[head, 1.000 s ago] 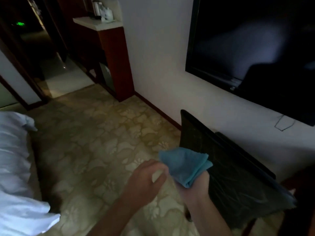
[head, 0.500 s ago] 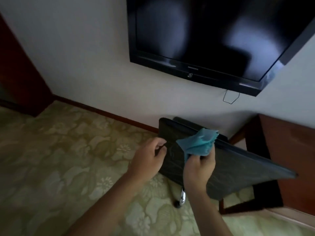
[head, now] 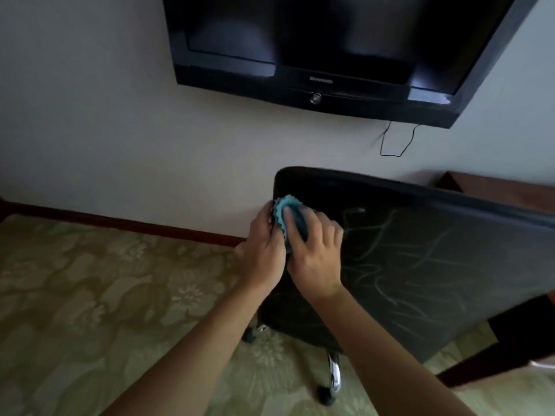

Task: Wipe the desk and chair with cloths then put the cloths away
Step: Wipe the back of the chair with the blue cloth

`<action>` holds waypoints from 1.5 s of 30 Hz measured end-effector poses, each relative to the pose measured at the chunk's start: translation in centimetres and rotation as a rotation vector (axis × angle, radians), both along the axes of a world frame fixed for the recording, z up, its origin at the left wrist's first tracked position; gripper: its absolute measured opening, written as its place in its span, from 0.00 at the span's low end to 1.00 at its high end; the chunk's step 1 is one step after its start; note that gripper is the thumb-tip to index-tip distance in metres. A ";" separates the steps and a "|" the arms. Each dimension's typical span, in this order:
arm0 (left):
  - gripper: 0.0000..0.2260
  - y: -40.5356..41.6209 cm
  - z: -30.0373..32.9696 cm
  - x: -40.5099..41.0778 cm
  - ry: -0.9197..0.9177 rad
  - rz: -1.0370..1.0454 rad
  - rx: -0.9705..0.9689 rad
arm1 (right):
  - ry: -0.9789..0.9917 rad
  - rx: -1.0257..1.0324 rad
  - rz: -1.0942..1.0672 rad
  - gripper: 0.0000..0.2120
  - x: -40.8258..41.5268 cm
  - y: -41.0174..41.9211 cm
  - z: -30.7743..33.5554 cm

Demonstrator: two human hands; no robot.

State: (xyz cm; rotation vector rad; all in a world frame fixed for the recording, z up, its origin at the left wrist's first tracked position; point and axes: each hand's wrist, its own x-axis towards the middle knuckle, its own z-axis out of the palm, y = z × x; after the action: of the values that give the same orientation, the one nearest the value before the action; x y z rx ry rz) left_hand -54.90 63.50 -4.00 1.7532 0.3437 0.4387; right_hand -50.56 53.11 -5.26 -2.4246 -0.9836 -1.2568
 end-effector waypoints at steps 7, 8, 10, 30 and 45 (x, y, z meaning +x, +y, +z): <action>0.19 1.0 -5.0 3.3 -0.142 0.043 0.126 | -0.355 0.127 0.163 0.14 1.4 -1.5 -1.4; 0.16 1.0 -5.7 3.8 -0.177 0.033 0.166 | -0.436 0.204 0.136 0.15 1.0 -2.1 -0.5; 0.13 1.3 -6.8 4.9 -0.271 0.019 0.193 | -0.606 0.380 0.055 0.16 0.9 -3.3 2.0; 0.08 0.2 -9.8 7.1 -0.457 0.176 0.106 | -0.434 -0.197 -0.113 0.29 5.3 -0.8 -3.6; 0.19 0.1 -9.6 5.5 -0.386 0.108 0.064 | -0.416 0.194 -0.165 0.26 4.4 -5.2 -0.5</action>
State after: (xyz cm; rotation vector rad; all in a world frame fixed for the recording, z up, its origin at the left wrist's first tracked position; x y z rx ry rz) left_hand -49.36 63.57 -13.60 1.6722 0.1498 0.8583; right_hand -46.13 47.92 -5.78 -2.1768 -0.7195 -1.8722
